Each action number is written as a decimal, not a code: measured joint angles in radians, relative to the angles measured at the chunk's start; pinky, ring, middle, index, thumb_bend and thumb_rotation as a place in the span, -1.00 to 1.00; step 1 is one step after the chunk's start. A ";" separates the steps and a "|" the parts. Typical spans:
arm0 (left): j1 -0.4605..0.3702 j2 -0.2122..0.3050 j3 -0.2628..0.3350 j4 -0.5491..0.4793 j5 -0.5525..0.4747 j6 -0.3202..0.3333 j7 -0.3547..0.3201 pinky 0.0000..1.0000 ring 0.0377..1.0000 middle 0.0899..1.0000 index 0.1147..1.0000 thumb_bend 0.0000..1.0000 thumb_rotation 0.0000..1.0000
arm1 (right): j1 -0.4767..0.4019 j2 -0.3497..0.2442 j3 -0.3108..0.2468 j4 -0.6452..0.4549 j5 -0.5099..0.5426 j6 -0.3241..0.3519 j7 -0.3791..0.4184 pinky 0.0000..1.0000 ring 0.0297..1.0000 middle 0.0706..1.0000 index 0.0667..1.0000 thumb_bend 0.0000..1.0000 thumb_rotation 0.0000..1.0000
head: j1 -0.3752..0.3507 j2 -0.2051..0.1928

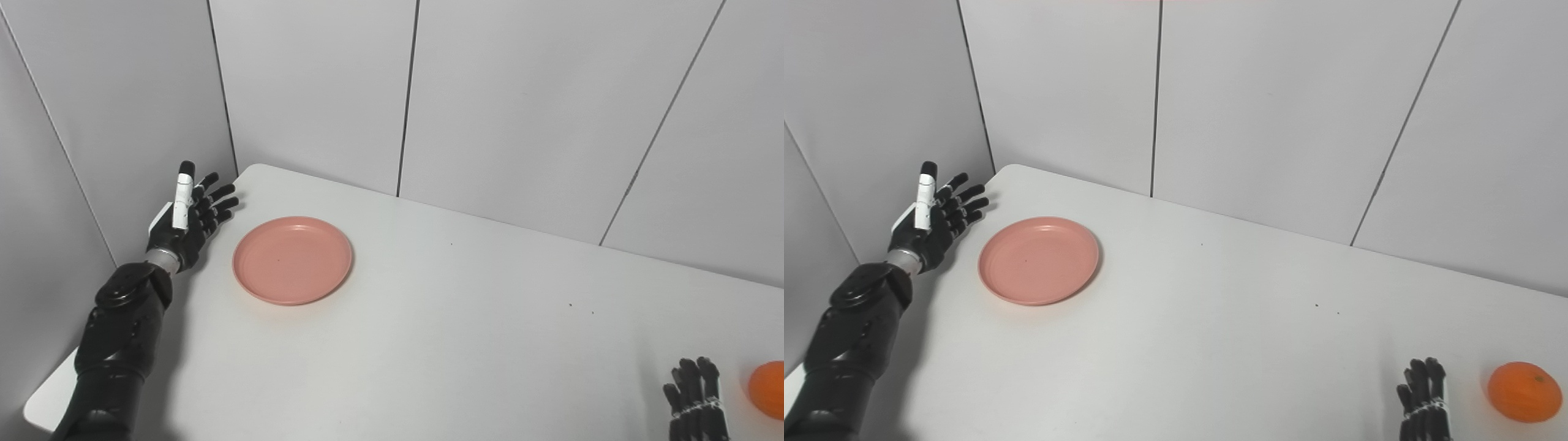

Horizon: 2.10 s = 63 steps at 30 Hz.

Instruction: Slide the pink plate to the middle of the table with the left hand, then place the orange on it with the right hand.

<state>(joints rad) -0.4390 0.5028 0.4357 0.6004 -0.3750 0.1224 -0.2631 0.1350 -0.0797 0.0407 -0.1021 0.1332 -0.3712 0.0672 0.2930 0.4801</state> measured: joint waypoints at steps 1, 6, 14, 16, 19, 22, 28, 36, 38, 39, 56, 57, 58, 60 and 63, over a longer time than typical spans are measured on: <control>-0.007 0.000 0.001 0.015 0.000 -0.003 0.000 0.91 0.73 0.73 0.83 1.00 1.00 | 0.000 0.000 0.000 0.000 0.000 0.000 0.000 1.00 0.98 0.94 0.97 0.83 1.00 | 0.000 0.000; -0.025 0.000 0.001 0.058 0.001 -0.031 -0.001 0.92 0.74 0.74 0.88 1.00 1.00 | 0.000 0.000 0.000 0.000 0.002 -0.002 0.000 0.99 0.96 0.93 0.97 0.86 1.00 | -0.005 -0.002; -0.032 0.000 0.000 0.088 0.001 -0.070 -0.001 0.93 0.75 0.72 0.89 1.00 1.00 | 0.000 0.000 0.000 0.000 0.002 -0.004 0.000 0.99 0.96 0.92 0.96 0.88 1.00 | -0.008 0.002; -0.032 0.000 0.000 0.088 0.001 -0.070 -0.001 0.89 0.74 0.72 0.88 1.00 1.00 | 0.000 0.000 0.000 0.000 0.002 -0.004 0.000 0.99 0.95 0.92 0.96 0.87 1.00 | -0.008 0.002; -0.032 -0.001 0.000 0.088 0.001 -0.070 -0.001 0.80 0.71 0.71 0.87 1.00 1.00 | 0.000 0.000 0.000 0.000 0.005 -0.004 0.001 0.97 0.93 0.91 0.96 0.85 1.00 | -0.009 0.005; -0.032 -0.001 -0.005 0.088 0.001 -0.070 -0.001 0.81 0.72 0.74 0.91 1.00 1.00 | 0.000 -0.001 0.000 0.000 0.007 -0.004 0.001 0.95 0.92 0.89 0.95 0.85 1.00 | -0.009 0.008; -0.032 -0.005 -0.028 0.092 0.000 -0.098 -0.026 0.76 0.70 0.70 0.87 1.00 1.00 | 0.001 -0.001 0.000 0.000 0.009 -0.004 0.001 0.91 0.90 0.87 0.93 0.82 1.00 | -0.015 0.012; -0.032 -0.013 -0.031 0.127 -0.005 -0.138 -0.029 0.86 0.69 0.69 0.90 1.00 1.00 | 0.001 -0.001 -0.001 0.000 0.008 -0.004 0.001 0.90 0.89 0.86 0.93 0.81 1.00 | -0.017 0.015; -0.037 -0.014 -0.031 0.147 -0.010 -0.150 -0.034 0.86 0.69 0.68 0.90 1.00 1.00 | 0.001 -0.001 -0.001 0.000 0.008 -0.004 0.001 0.89 0.88 0.85 0.92 0.80 1.00 | -0.017 0.015; -0.039 -0.014 -0.031 0.151 -0.017 -0.155 -0.037 0.89 0.72 0.71 0.91 1.00 1.00 | 0.001 -0.001 -0.001 0.000 0.009 -0.004 0.001 0.89 0.88 0.85 0.92 0.81 1.00 | -0.017 0.015; -0.081 -0.032 -0.039 0.260 -0.022 -0.274 -0.087 0.90 0.69 0.67 0.75 1.00 1.00 | 0.004 -0.001 -0.005 0.000 0.015 -0.004 0.001 0.90 0.89 0.86 0.92 0.78 0.99 | -0.028 0.025; -0.081 -0.035 -0.039 0.258 -0.022 -0.275 -0.087 0.90 0.69 0.67 0.76 1.00 1.00 | 0.004 -0.001 -0.005 0.000 0.015 -0.004 0.001 0.90 0.89 0.86 0.92 0.78 0.99 | -0.028 0.025; -0.081 -0.038 -0.040 0.254 -0.022 -0.275 -0.087 0.91 0.69 0.68 0.77 1.00 1.00 | 0.004 -0.001 -0.005 0.000 0.015 -0.004 0.001 0.90 0.89 0.85 0.92 0.78 1.00 | -0.028 0.025; -0.081 -0.044 -0.043 0.250 -0.022 -0.275 -0.088 0.86 0.69 0.70 0.83 1.00 1.00 | 0.004 -0.001 -0.005 0.000 0.015 -0.004 0.001 0.90 0.89 0.85 0.92 0.76 1.00 | -0.028 0.025; -0.076 -0.054 -0.048 0.228 -0.022 -0.268 -0.087 0.81 0.71 0.72 0.88 1.00 1.00 | 0.004 -0.001 -0.005 0.000 0.015 -0.004 0.001 0.92 0.90 0.86 0.93 0.72 1.00 | -0.028 0.028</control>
<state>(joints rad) -0.5153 0.4491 0.3881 0.8283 -0.3967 -0.1452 -0.3506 0.1391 -0.0808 0.0356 -0.1020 0.1485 -0.3754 0.0682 0.2654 0.5077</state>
